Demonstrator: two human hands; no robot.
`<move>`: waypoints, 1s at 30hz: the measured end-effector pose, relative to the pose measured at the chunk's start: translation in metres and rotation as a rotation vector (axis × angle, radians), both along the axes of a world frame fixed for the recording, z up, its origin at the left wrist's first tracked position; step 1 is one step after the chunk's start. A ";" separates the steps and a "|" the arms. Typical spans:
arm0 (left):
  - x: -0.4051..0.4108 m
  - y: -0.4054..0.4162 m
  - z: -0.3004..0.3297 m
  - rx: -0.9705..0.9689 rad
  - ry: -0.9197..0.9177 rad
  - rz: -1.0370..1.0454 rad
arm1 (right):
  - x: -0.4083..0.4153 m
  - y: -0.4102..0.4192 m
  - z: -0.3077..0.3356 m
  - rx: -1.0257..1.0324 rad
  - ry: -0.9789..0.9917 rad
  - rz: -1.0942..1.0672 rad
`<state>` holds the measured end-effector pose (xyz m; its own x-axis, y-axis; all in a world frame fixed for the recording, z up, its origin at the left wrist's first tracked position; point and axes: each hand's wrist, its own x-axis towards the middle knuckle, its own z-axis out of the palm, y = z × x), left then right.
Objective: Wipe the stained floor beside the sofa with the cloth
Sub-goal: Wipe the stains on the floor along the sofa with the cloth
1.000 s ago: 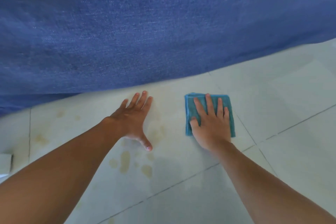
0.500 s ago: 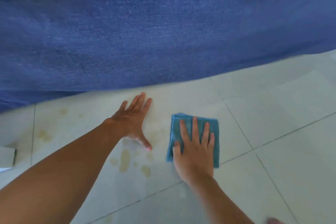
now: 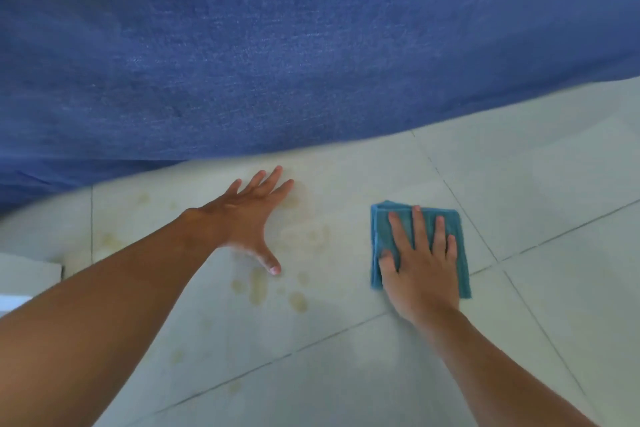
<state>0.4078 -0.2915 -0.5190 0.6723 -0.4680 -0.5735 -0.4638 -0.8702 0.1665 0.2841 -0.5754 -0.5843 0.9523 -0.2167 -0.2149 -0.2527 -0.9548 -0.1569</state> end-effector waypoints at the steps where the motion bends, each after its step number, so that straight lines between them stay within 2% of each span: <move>1: -0.005 0.008 -0.002 0.017 0.014 0.010 | 0.018 0.015 0.002 0.021 0.047 -0.093; 2: -0.010 0.015 -0.006 0.034 0.025 0.008 | 0.020 0.034 0.001 0.030 0.031 -0.118; 4: -0.019 0.027 -0.012 0.072 0.037 -0.025 | -0.018 0.068 -0.002 0.043 -0.031 0.039; 6: -0.024 0.036 -0.013 0.106 0.022 -0.067 | -0.063 0.056 0.005 0.056 -0.013 0.232; 7: -0.024 0.038 -0.013 0.109 0.023 -0.081 | -0.064 0.042 0.001 0.048 0.020 0.240; 9: -0.024 0.038 -0.013 0.089 0.020 -0.069 | -0.026 0.029 -0.002 0.022 0.028 0.082; 11: -0.021 0.036 -0.012 0.091 -0.002 -0.070 | 0.014 0.059 0.004 0.056 0.056 -0.105; 12: -0.021 0.035 -0.011 0.101 0.001 -0.069 | 0.010 0.079 0.004 0.057 0.030 -0.102; 15: -0.026 0.033 -0.010 0.137 -0.010 -0.067 | -0.063 0.095 0.005 0.078 -0.055 0.191; 16: -0.027 0.032 -0.009 0.148 -0.007 -0.068 | -0.078 0.079 0.005 0.064 -0.051 0.208; 17: -0.027 0.031 -0.007 0.152 -0.007 -0.065 | -0.078 0.062 0.003 0.047 -0.041 0.194; 19: -0.028 0.031 -0.005 0.150 -0.025 -0.053 | -0.041 0.040 -0.004 -0.023 -0.050 0.020; 21: -0.029 0.035 -0.006 0.148 -0.023 -0.007 | -0.003 0.063 0.002 0.054 0.010 -0.172; 22: -0.032 0.037 -0.006 0.144 -0.003 0.024 | -0.012 0.080 -0.001 0.043 -0.019 -0.155; 24: -0.036 0.042 -0.009 0.130 -0.009 0.058 | -0.062 0.101 -0.001 0.063 -0.060 0.139; 26: -0.041 0.043 -0.008 0.123 -0.008 0.060 | -0.097 0.073 0.002 0.046 -0.022 0.311; 27: -0.041 0.042 -0.006 0.119 -0.017 0.049 | -0.091 0.057 0.002 0.033 0.000 0.272; 30: -0.041 0.042 -0.003 0.117 -0.019 0.063 | -0.027 0.067 0.004 0.021 0.045 -0.088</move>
<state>0.3671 -0.2492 -0.5223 0.7094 -0.3552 -0.6087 -0.4099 -0.9105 0.0535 0.2570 -0.5088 -0.5805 0.9190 -0.2938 -0.2629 -0.3426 -0.9252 -0.1635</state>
